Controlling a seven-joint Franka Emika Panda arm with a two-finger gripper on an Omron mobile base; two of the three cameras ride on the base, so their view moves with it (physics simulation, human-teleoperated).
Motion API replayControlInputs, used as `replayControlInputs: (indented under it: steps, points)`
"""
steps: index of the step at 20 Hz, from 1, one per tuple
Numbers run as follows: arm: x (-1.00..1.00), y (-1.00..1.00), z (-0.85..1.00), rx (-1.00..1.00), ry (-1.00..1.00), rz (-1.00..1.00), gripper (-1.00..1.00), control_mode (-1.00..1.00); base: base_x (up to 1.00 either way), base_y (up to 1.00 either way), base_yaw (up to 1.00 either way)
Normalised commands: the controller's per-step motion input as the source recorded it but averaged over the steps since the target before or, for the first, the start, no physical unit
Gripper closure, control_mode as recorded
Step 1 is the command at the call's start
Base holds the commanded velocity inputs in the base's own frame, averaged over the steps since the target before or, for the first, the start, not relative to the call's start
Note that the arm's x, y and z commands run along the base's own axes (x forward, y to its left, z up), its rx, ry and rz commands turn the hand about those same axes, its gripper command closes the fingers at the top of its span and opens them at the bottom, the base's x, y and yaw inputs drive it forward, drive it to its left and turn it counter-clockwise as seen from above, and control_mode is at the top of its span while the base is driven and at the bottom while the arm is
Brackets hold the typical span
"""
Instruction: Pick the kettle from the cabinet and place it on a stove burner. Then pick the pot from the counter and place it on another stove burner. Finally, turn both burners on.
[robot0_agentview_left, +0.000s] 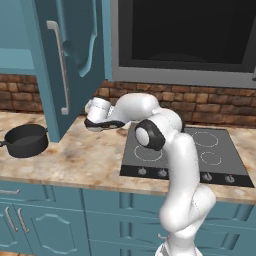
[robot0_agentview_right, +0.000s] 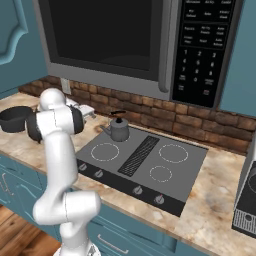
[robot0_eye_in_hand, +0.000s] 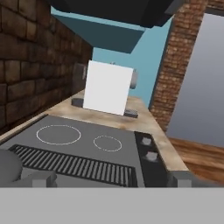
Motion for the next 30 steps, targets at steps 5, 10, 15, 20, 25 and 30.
replayControlInputs:
  steps: [5, 10, 15, 20, 25, 30]
  points:
    - [-0.68, -0.03, 0.00, -0.03, -0.36, 0.00, -1.00, -1.00, 0.00, 0.00, 0.00]
    - [-0.69, 0.00, 0.00, -0.03, -0.35, 0.00, -1.00, -1.00, 0.00, 0.00, 0.00]
    - [-0.59, 0.00, -0.20, -0.03, -0.34, 0.01, -1.00, -1.00, 0.00, 0.00, 0.00]
    - [-0.62, 0.00, -0.08, -0.03, -0.35, 0.01, -1.00, -1.00, 0.00, 0.00, 0.00]
    - [-0.71, 0.00, 0.06, -0.02, -0.32, 0.00, -1.00, -1.00, 0.00, 0.00, 0.00]
    - [-0.73, 0.00, 0.10, -0.01, -0.24, 0.00, -1.00, -1.00, 0.00, 0.00, 0.00]
